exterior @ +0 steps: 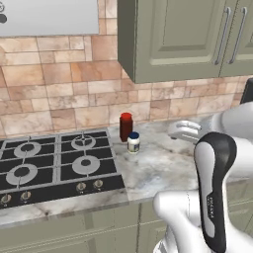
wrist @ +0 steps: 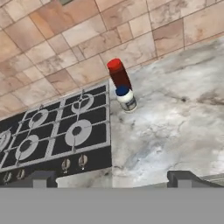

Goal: Collect the paprika, mayonnaise, and shaker from the cabinet and place them next to the stove.

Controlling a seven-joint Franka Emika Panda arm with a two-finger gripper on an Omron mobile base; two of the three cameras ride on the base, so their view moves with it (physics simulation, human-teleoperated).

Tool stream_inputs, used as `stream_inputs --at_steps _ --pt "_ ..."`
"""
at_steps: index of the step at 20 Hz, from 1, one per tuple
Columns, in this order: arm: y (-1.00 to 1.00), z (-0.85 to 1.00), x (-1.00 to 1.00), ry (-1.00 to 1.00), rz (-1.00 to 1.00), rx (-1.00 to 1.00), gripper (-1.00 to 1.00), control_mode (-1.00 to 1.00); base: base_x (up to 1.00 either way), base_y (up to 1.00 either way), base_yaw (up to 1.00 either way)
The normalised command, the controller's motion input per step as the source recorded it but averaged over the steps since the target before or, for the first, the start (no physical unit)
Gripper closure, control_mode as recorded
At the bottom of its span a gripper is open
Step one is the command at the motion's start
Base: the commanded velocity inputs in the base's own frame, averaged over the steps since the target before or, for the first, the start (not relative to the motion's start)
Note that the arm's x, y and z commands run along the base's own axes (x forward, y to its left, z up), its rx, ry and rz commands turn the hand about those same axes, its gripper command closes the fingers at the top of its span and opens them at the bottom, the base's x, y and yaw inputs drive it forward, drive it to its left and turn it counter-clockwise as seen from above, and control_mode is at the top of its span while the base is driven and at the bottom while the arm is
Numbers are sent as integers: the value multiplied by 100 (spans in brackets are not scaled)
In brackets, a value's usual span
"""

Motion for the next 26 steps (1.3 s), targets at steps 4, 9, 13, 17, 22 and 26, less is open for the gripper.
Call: stream_inputs --at_steps 4,9,13,17,22,26 --pt "1 -31 -61 -1 0 0 -100 -100 0 0 0" --pt "0 -11 -93 -21 -7 0 -100 -100 0 0 0" --pt "0 0 0 0 0 0 -100 100 -92 -15 -19" --pt "0 0 0 0 0 0 -100 100 -75 -37 -35" --pt "0 0 0 0 0 0 -100 100 -29 -45 -48" --pt "0 0 0 0 0 0 -100 100 3 -69 -39"
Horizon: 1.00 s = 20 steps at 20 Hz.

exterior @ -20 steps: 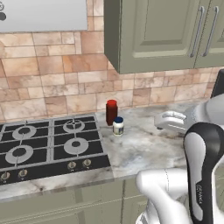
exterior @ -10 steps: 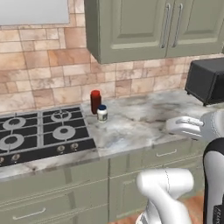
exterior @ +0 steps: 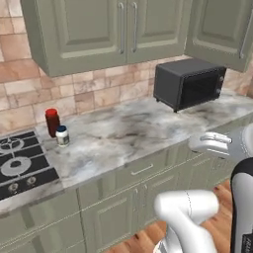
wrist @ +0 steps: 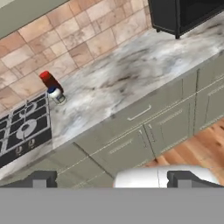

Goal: Collect the paprika, mayonnaise, and shaker from the cabinet and place them next to the stove.

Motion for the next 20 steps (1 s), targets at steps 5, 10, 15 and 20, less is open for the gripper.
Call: stream_inputs --at_steps 5,10,15,20 --pt "0 0 0 0 0 0 -100 100 20 -87 -24" --pt "0 0 0 0 0 0 -100 100 15 -98 -14" --pt "0 0 0 0 0 0 -100 100 5 -100 -8" --pt "0 0 0 0 0 0 -100 100 18 -85 -2"
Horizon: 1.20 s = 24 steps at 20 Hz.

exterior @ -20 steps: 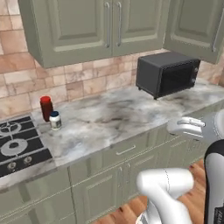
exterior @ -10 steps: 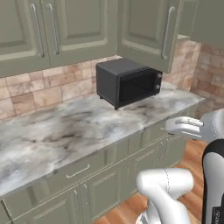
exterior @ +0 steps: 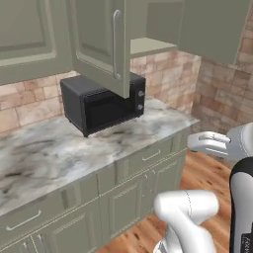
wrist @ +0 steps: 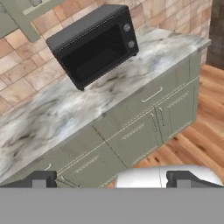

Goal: Collect the paprika, mayonnaise, and shaker from the cabinet and place them next to the stove.

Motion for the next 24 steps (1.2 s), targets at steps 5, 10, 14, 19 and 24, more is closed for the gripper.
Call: stream_inputs --at_steps 5,10,14,19,24 --pt "0 0 0 0 0 0 -100 100 51 -34 3" --pt "0 0 0 0 0 0 -100 100 68 -7 12" --pt "0 0 0 0 0 0 -100 100 73 -11 21" --pt "0 0 0 0 0 0 -100 100 50 -39 18" --pt "0 0 0 0 0 0 -100 100 61 -26 18"
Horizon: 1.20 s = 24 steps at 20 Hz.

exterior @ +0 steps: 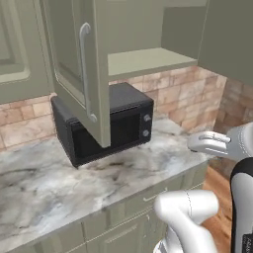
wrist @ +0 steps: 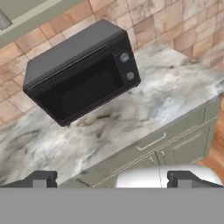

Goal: Collect the paprika, mayonnaise, and shaker from the cabinet and place them next to the stove.

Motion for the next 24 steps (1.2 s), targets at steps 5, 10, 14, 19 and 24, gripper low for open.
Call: stream_inputs --at_steps 5,10,14,19,24 --pt "0 0 0 0 0 0 -100 100 76 -5 26" --pt "0 0 0 0 0 0 -100 100 45 -39 27" --pt "0 0 0 0 0 0 -100 100 48 -35 26" --pt "0 0 0 0 0 0 -100 100 72 -5 26" --pt "0 33 45 -12 14 2 -100 -100 15 0 4"
